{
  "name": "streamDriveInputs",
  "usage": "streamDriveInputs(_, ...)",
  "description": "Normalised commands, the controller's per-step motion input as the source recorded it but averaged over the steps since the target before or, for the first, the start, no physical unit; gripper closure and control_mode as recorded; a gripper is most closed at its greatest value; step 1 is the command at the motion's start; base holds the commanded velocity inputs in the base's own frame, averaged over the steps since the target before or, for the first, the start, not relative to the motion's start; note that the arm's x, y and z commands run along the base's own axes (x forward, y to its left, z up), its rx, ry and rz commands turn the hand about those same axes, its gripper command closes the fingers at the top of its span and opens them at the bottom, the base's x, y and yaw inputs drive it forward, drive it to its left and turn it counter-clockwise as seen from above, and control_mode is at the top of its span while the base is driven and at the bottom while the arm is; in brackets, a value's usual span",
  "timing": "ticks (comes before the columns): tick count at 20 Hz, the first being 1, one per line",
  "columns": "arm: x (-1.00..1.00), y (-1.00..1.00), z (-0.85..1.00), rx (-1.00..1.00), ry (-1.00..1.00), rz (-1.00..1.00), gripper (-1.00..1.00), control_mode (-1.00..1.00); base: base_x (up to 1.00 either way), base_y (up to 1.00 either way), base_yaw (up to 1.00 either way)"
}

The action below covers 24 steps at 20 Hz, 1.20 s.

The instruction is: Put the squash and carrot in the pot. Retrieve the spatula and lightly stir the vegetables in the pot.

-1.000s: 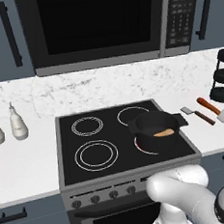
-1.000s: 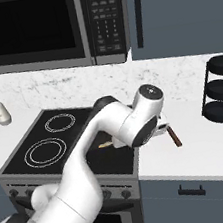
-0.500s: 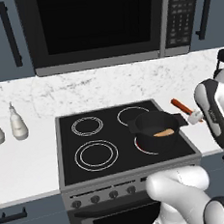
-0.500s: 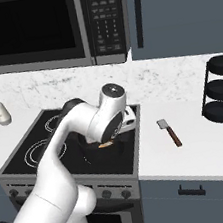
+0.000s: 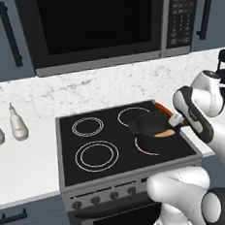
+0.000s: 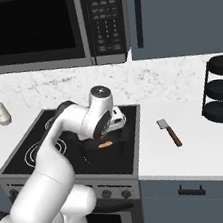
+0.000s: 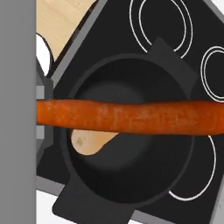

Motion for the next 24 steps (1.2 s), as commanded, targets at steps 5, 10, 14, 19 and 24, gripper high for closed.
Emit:
streamDriveInputs(5,0.04,0.24,-0.38,0.0,0.0,0.0,1.0,-1.0,0.0,0.0,0.0)
streamDriveInputs(10,0.12,0.16,-0.32,0.0,0.0,0.0,1.0,-1.0,0.0,0.0,0.0)
streamDriveInputs(14,0.26,0.18,-0.18,0.0,0.0,0.0,1.0,-1.0,0.0,0.0,0.0)
streamDriveInputs(19,0.19,0.1,-0.13,0.0,0.0,0.0,-1.0,-1.0,0.0,0.0,0.0)
streamDriveInputs(24,0.1,-0.02,-0.01,0.0,0.0,0.0,-1.0,-1.0,0.0,0.0,0.0)
